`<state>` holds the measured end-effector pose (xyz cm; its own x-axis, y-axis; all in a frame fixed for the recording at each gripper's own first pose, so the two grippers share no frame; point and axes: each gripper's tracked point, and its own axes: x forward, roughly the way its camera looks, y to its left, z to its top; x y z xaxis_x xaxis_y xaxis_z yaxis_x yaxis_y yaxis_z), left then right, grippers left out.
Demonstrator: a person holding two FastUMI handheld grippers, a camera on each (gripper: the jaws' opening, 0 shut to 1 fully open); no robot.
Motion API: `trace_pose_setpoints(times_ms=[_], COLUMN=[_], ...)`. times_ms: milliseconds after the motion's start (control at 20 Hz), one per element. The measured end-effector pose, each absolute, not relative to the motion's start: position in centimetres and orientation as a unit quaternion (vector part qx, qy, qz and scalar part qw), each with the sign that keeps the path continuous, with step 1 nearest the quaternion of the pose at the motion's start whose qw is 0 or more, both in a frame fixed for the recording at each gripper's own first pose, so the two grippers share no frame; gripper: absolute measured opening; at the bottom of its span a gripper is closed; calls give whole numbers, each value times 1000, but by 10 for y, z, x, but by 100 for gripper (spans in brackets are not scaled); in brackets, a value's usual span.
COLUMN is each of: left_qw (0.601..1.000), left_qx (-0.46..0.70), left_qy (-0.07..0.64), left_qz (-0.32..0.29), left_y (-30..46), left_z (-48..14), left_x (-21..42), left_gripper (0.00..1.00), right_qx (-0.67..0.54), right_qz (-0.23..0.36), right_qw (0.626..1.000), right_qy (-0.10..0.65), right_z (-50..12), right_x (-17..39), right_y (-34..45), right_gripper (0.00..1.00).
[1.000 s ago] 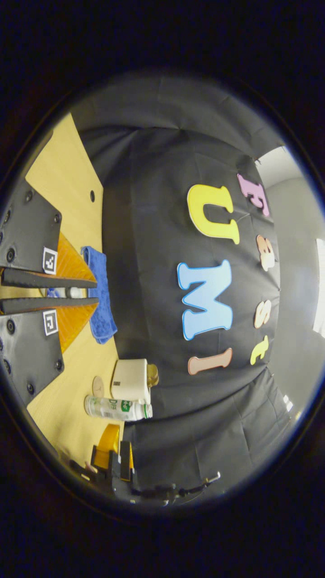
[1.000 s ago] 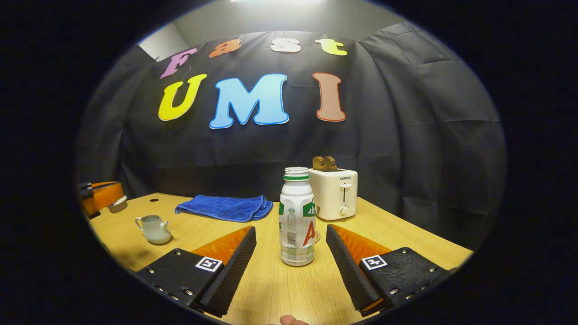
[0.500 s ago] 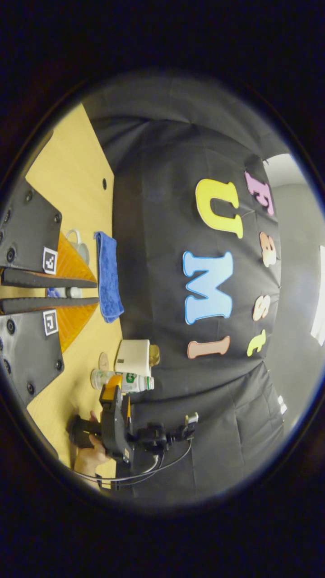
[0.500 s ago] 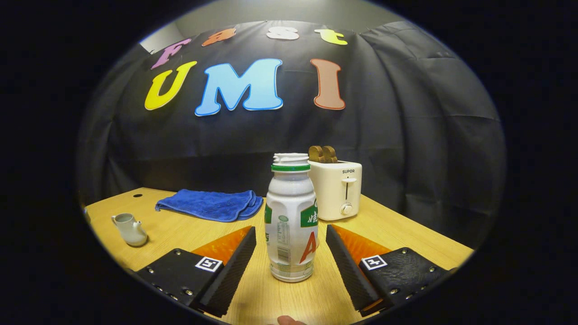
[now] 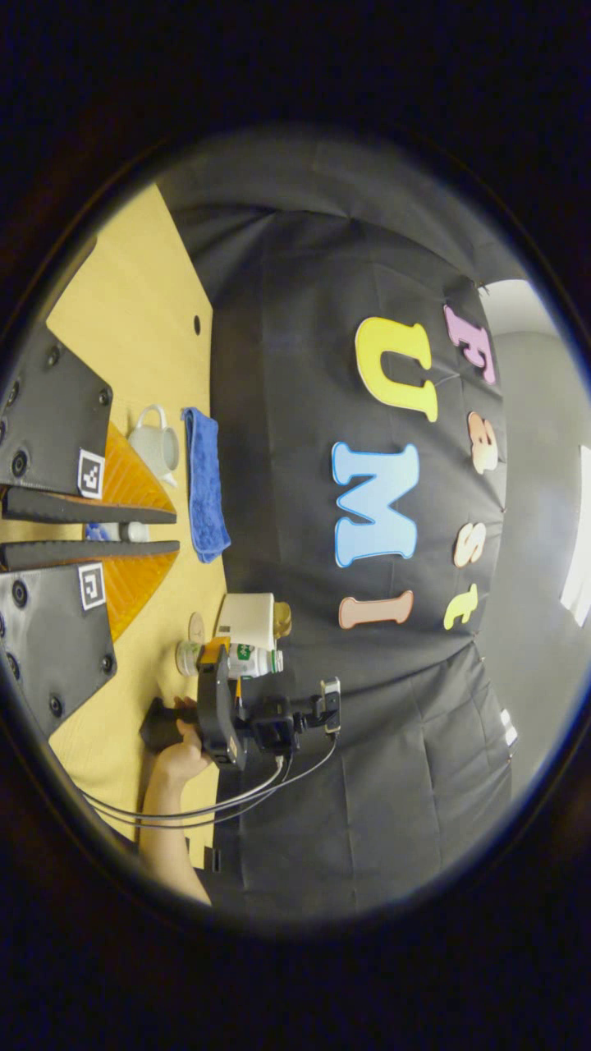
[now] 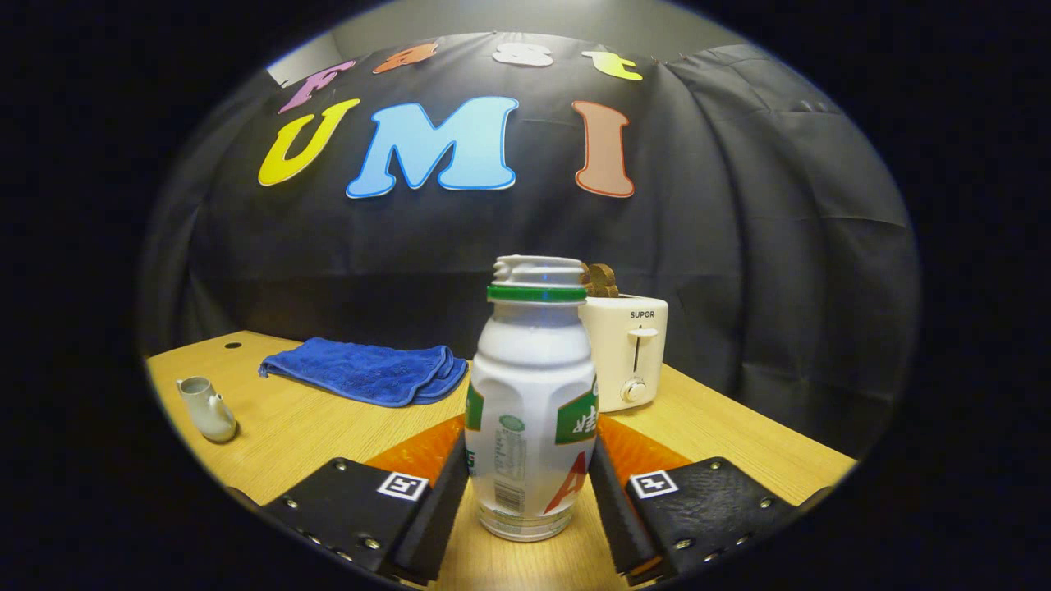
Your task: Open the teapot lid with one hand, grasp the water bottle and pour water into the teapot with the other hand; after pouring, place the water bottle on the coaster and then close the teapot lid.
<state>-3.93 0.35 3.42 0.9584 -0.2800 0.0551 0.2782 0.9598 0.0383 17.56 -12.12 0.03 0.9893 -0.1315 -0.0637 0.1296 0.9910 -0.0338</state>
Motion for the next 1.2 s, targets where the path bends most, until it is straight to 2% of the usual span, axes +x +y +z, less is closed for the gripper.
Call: trace_pose_setpoints(times_ms=[550, 600, 650, 700, 750, 800, 850, 1200], left_qw=[988, 988, 988, 989, 990, 990, 990, 993], left_qx=[12, 8, 8, 11, 12, 12, 10, 11], left_qy=[-39, -36, -30, -25, -21, -16, -10, -15], left_qz=[-150, -150, -149, -147, -142, -138, -137, -113], left_y=[6, 8, 10, 13, 15, 21, 25, 47], left_z=[32, 28, 24, 19, 16, 11, 6, 2], left_x=[-77, -81, -85, -88, -91, -99, -106, -143], left_gripper=[19, 14, 19, 19, 14, 14, 19, 19], right_qx=[-107, -124, -142, -161, -179, -198, -213, -374], right_qz=[-27, -22, -16, -9, -2, 6, 15, 57], right_qw=[994, 992, 989, 987, 983, 980, 976, 925], right_qy=[25, 26, 27, 27, 30, 31, 31, 27], right_z=[28, 29, 31, 32, 32, 31, 30, 17], right_x=[148, 146, 144, 142, 140, 139, 138, 152], right_y=[-71, -64, -56, -48, -40, -31, -22, 33], right_gripper=[72, 72, 72, 72, 72, 72, 72, 73])
